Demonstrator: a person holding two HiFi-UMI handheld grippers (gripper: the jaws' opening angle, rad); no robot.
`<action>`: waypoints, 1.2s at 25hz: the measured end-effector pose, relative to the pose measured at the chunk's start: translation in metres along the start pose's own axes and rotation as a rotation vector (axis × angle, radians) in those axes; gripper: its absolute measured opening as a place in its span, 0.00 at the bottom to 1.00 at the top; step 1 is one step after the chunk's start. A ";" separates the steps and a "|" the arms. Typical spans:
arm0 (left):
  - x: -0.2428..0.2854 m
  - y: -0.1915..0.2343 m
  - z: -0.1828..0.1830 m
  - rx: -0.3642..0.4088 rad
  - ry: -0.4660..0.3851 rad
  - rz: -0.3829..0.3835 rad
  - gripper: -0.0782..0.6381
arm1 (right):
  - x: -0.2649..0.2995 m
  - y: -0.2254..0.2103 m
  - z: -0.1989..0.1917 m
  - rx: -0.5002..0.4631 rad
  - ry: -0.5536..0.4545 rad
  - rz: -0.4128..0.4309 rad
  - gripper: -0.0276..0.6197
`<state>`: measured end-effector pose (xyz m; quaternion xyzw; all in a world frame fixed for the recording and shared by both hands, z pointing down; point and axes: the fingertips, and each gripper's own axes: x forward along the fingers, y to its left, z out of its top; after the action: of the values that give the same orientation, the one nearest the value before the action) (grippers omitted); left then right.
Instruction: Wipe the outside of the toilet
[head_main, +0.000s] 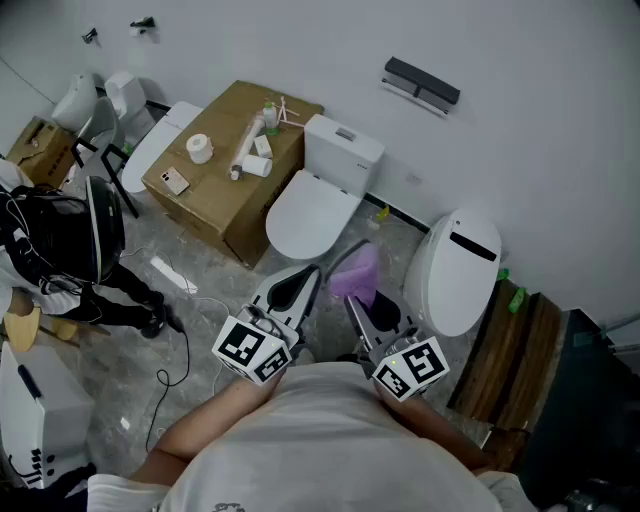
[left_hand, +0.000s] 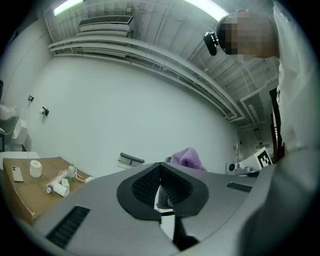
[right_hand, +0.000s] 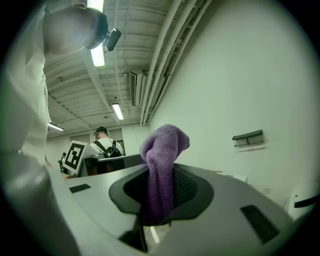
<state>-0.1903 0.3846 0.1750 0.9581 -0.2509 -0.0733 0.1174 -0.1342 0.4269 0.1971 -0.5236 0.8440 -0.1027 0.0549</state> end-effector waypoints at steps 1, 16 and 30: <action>-0.001 0.000 -0.002 -0.002 -0.001 0.000 0.12 | 0.000 0.000 -0.001 0.001 0.000 0.003 0.18; 0.009 0.015 0.002 -0.012 0.005 0.005 0.12 | 0.022 -0.002 0.005 -0.009 0.013 0.058 0.19; 0.133 0.022 -0.027 -0.016 0.055 0.013 0.12 | 0.040 -0.135 0.021 0.028 0.026 0.093 0.19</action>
<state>-0.0802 0.3044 0.1958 0.9571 -0.2533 -0.0481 0.1324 -0.0299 0.3306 0.2086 -0.4817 0.8665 -0.1186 0.0559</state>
